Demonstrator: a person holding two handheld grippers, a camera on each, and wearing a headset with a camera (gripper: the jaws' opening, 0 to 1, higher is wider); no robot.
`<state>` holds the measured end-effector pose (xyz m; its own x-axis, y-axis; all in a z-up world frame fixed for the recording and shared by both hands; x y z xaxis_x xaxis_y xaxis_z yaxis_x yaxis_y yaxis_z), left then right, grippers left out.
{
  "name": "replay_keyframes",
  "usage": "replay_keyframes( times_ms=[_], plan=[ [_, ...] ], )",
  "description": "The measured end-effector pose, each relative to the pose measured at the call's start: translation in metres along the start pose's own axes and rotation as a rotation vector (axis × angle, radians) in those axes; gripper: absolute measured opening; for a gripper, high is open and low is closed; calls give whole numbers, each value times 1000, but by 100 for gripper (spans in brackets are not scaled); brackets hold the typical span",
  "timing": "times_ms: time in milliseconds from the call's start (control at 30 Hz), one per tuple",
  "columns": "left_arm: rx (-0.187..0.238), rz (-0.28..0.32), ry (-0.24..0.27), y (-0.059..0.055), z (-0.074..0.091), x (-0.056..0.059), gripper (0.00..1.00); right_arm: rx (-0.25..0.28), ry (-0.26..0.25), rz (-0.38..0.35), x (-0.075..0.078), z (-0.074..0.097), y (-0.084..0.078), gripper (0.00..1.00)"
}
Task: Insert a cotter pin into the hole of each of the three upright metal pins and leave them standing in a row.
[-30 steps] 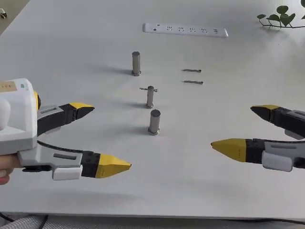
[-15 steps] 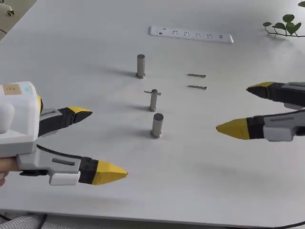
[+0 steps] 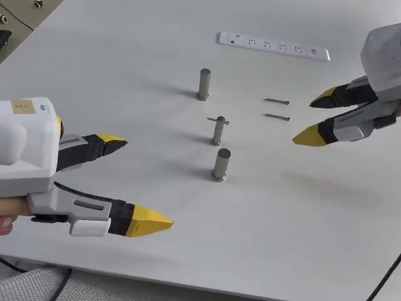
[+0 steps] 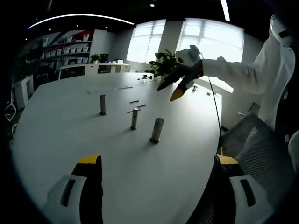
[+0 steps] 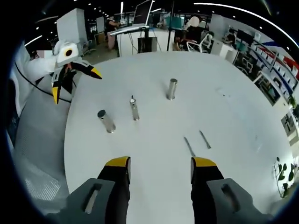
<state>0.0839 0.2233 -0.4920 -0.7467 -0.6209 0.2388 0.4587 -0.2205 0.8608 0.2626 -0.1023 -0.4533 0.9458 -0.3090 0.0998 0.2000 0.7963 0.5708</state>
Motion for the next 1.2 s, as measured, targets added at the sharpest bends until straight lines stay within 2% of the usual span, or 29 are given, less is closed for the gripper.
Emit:
replay_keyframes(
  times_ms=[33, 167, 333, 533, 633, 900, 1067, 1200],
  plan=[
    [0, 0, 1, 0, 0, 0, 99, -12, -2, 10, 9, -5, 2, 46],
    [2, -3, 5, 1, 0, 0, 99, -43, 17, 35, 19, -21, 7, 40],
    [7, -13, 15, 3, 0, -2, 99, -91, 21, 61, 27, -40, 10, 23],
    [16, -18, 14, 6, 0, -1, 99, -172, 34, 117, 35, -57, 7, 17],
    [13, -17, 15, 5, -1, 0, 99, -185, 34, 126, 41, -62, 7, 11],
    [12, -26, 30, 6, -1, 0, 99, -242, 52, 138, 51, -70, 6, 6],
    [14, -25, 33, 8, -1, -1, 99, -272, 80, 153, 49, -73, 6, 2],
    [14, -23, 37, 9, -1, -1, 99, -297, 83, 169, 48, -75, 6, 1]
  ],
)
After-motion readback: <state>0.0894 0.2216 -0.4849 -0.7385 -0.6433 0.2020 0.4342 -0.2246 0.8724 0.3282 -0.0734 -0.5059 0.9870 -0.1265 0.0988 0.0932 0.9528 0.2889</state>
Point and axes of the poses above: the centre of the closed fingertips' face, and the gripper's own axes: z roughly backward along the fingers, x roughly to its right, y roughly out of its top, the point moved 10 cm from there along z, roughly backward along the fingers, and after that the axes turned 1 degree about -y, right-handed, at the moved point
